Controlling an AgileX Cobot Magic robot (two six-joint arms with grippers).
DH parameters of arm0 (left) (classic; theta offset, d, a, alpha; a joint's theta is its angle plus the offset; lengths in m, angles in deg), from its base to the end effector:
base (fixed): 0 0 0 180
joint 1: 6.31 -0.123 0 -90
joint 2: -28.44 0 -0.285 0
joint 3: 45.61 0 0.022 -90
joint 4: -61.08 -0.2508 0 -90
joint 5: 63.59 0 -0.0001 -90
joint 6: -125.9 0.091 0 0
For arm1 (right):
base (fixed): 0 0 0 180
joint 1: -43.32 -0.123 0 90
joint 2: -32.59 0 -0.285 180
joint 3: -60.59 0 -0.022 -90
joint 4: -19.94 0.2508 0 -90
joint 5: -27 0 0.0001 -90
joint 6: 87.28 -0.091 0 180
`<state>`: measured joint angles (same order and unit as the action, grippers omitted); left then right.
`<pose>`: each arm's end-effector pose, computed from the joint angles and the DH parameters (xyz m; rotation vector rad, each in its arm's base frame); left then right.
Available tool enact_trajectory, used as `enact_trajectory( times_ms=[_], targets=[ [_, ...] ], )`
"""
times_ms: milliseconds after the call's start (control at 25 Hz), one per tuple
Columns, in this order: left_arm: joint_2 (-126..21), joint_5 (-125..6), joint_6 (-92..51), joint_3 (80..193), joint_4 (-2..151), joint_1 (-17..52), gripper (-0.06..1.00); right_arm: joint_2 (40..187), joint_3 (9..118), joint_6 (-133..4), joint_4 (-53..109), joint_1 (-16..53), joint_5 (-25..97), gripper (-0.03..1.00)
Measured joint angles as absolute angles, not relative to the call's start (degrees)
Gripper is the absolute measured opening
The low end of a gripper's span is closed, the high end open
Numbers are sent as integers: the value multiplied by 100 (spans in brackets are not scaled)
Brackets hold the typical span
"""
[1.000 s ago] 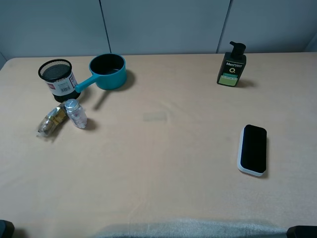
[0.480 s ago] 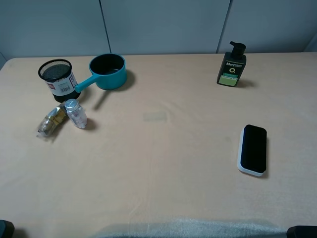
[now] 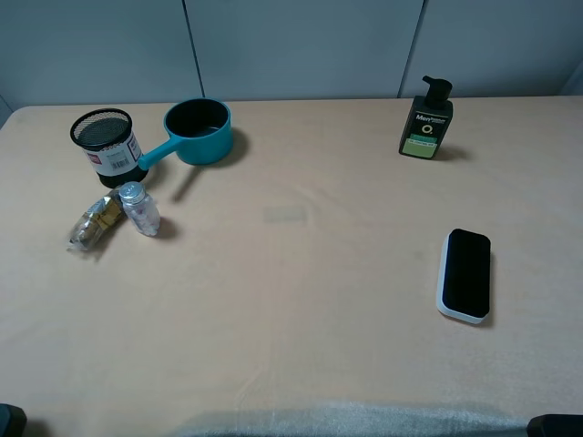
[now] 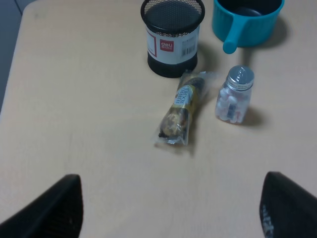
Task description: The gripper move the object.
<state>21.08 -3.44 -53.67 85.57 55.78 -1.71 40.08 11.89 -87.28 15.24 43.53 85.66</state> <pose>-0.0046 0.0077 0.2772 0.0851 2.0257 0.0645 -0.0041 -0.0064 0.2799 0.0058 2.0033 -0.0999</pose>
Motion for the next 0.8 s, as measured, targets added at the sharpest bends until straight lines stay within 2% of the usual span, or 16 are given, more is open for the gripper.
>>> enact_trajectory(
  times_ms=[800],
  targets=[
    [2108,-344,-5367,8557,5589,-171,79,4008,1189,-8728,1524,4353,8566,66]
  ],
)
